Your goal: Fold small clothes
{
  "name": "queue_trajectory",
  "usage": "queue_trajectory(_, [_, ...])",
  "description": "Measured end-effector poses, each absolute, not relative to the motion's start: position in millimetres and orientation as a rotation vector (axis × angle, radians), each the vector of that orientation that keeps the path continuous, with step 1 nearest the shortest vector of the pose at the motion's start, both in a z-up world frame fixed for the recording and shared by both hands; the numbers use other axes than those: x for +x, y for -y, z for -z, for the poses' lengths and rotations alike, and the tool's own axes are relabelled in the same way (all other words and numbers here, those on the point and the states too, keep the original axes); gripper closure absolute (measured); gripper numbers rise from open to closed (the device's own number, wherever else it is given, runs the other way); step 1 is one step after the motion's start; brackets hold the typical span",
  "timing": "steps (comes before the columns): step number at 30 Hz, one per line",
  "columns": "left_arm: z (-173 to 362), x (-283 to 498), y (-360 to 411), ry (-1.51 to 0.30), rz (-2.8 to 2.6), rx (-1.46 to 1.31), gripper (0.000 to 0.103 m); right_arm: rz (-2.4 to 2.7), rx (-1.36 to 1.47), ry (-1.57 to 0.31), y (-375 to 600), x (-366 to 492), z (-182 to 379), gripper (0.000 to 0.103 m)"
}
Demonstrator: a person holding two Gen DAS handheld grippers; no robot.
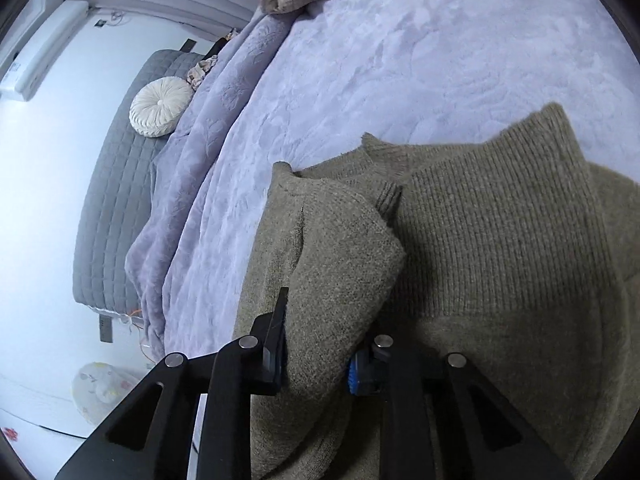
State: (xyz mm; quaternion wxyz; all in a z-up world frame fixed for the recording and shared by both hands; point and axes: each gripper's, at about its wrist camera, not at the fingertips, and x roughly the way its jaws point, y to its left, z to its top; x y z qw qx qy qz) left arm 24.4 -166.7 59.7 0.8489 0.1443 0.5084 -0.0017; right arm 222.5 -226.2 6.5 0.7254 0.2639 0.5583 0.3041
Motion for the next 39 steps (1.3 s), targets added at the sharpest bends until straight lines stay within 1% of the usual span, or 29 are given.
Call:
queue_trajectory(7, [-64, 19, 178, -1.054, 0.025, 0.314, 0.084, -0.685, 0.524, -1.174, 232, 218, -36, 0.08])
queue_trajectory(13, [-66, 17, 188, -1.05, 0.038, 0.32, 0.084, -0.67, 0.471, -1.154, 238, 215, -47, 0.08])
queue_trajectory(39, [-67, 14, 218, -1.042, 0.09, 0.384, 0.084, -0.647, 0.39, -1.136, 281, 211, -57, 0.08])
